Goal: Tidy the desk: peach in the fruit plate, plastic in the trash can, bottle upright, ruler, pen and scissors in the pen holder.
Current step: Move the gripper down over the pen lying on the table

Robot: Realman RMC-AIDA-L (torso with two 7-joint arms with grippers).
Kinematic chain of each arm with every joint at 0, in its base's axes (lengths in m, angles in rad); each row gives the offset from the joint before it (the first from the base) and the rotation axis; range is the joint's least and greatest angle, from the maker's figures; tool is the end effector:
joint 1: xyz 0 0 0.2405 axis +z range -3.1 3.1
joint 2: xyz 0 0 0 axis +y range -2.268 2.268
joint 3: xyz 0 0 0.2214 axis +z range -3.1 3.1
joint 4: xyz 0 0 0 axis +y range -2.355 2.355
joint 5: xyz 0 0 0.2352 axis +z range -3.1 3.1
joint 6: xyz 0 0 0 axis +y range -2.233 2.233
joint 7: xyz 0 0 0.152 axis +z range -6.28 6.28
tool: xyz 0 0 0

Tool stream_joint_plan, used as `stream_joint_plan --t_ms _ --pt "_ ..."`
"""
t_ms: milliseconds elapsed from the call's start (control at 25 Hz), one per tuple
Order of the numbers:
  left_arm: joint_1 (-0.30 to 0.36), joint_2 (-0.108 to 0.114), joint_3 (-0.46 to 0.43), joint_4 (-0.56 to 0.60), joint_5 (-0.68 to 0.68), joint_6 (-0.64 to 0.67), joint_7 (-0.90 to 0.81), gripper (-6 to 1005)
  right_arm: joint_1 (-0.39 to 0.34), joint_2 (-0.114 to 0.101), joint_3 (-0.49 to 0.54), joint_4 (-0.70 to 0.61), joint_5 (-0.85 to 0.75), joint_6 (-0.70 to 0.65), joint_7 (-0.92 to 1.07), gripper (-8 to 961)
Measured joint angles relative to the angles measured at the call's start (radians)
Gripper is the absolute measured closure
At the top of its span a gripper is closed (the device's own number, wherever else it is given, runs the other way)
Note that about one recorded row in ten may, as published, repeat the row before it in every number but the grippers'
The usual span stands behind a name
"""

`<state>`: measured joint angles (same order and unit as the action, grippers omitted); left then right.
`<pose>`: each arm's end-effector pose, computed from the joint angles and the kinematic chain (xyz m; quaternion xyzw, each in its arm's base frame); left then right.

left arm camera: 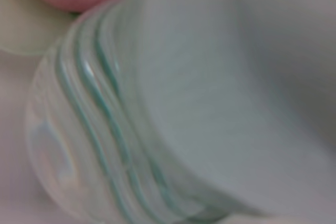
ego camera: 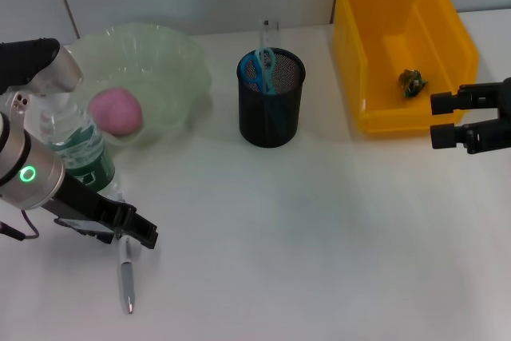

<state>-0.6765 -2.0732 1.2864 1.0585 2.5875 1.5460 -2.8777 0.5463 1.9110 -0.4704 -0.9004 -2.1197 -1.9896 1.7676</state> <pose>-0.1936 0.3627 -0.0084 -0.8051 -0.5504 0.1678 0.1439 0.2424 0.3191 0.1375 -0.9310 0.2796 0.2234 0.0717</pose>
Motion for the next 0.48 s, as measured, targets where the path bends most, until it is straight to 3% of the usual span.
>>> stream_joint_plan --t_ms 480 --pt "0.000 -0.001 0.011 -0.001 -0.012 0.000 0.000 318 0.000 0.000 0.002 0.001 0.000 -0.009 0.001 122"
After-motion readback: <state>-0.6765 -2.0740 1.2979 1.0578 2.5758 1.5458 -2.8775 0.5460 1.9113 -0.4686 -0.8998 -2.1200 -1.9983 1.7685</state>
